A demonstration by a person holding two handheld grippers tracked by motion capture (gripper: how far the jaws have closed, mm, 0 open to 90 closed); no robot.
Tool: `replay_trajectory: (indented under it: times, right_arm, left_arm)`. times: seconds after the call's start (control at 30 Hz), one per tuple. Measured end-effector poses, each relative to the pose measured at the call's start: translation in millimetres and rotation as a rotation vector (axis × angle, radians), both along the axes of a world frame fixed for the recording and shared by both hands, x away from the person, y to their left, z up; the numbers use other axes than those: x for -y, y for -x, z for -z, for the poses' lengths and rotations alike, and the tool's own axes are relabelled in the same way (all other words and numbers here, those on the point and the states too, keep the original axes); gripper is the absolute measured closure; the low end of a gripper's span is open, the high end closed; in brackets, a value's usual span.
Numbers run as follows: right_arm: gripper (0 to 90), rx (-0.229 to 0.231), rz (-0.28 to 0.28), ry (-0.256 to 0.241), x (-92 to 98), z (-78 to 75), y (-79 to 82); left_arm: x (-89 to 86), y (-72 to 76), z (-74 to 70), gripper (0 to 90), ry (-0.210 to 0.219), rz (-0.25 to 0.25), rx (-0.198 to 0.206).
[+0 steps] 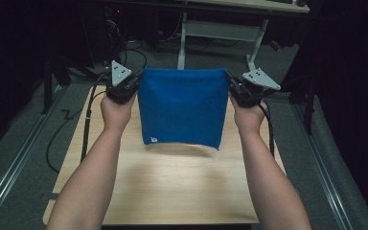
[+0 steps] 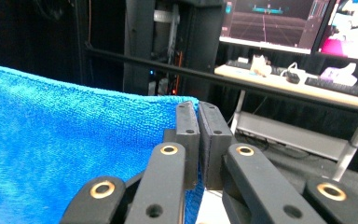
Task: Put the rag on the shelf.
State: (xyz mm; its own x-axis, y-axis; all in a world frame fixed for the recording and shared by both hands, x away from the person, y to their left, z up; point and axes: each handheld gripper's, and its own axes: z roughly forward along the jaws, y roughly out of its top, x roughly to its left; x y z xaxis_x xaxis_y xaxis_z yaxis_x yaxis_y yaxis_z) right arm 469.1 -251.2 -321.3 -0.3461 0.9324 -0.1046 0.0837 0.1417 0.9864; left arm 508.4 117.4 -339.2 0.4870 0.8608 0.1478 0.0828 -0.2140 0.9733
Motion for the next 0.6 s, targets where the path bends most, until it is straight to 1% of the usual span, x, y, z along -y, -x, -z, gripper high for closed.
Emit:
replay_trajectory:
  times: [0.03, 0.07, 0.1, 0.13, 0.23, 0.27, 0.3, 0.33, 0.37, 0.4, 0.43, 0.47, 0.5, 0.53, 0.57, 0.6]
  right_arm:
    - [88.1, -0.009, 0.009, 0.015, -0.5, 2.4, -6.2]
    - [88.1, -0.009, 0.009, 0.015, -0.5, 2.4, -6.2]
    - [88.2, -0.026, 0.012, 0.030, -2.3, 5.0, -10.9]
    - [88.2, -0.026, 0.012, 0.030, -2.3, 5.0, -10.9]
    - [88.2, -0.041, 0.011, 0.037, -4.0, 9.3, -16.1]
    - [88.2, -0.041, 0.011, 0.037, -4.0, 9.3, -16.1]
    - [88.2, -0.051, 0.013, 0.048, -3.9, 12.8, -19.2]
    - [88.2, -0.051, 0.013, 0.048, -3.9, 12.8, -19.2]
    - [88.2, -0.070, 0.020, 0.052, -3.9, 16.6, -22.1]
    - [88.1, -0.077, 0.022, 0.056, -3.5, 18.7, -23.6]
    - [88.1, -0.095, 0.023, 0.057, -2.8, 22.7, -25.8]
    - [88.2, -0.102, 0.025, 0.059, -2.4, 25.6, -27.0]
    - [88.2, -0.102, 0.025, 0.059, -2.4, 25.6, -27.0]
    - [88.2, -0.120, 0.028, 0.062, -1.5, 30.7, -28.9]
    - [88.2, -0.141, 0.026, 0.062, 0.4, 39.8, -32.2]
    - [88.2, -0.141, 0.026, 0.062, 0.4, 39.8, -32.2]
  left_arm:
    - [2.5, -3.1, 2.5, 87.8, -0.029, -0.010, -0.005]
    - [2.5, -3.1, 2.5, 87.8, -0.029, -0.010, -0.005]
    - [5.2, -5.4, 6.0, 87.8, -0.058, -0.030, -0.010]
    - [5.2, -5.4, 6.0, 87.8, -0.058, -0.030, -0.010]
    - [6.2, -10.4, 13.3, 87.7, -0.075, -0.034, -0.045]
    - [6.2, -10.4, 13.3, 87.7, -0.075, -0.034, -0.045]
    - [6.6, -12.3, 16.3, 87.7, -0.080, -0.032, -0.058]
    - [6.9, -13.3, 17.9, 87.7, -0.082, -0.030, -0.066]
    - [8.3, -15.8, 22.2, 87.7, -0.091, -0.022, -0.089]
    - [8.3, -15.8, 22.2, 87.7, -0.091, -0.022, -0.089]
    - [9.8, -17.7, 28.2, 87.7, -0.095, -0.016, -0.107]
    - [9.8, -17.7, 28.2, 87.7, -0.095, -0.016, -0.107]
    - [10.2, -19.0, 32.4, 87.7, -0.097, -0.010, -0.126]
    - [10.8, -20.4, 36.1, 87.7, -0.102, -0.004, -0.143]
    - [10.8, -22.1, 44.5, 87.7, -0.108, 0.003, -0.165]
    - [10.8, -22.1, 44.5, 87.7, -0.108, 0.003, -0.165]
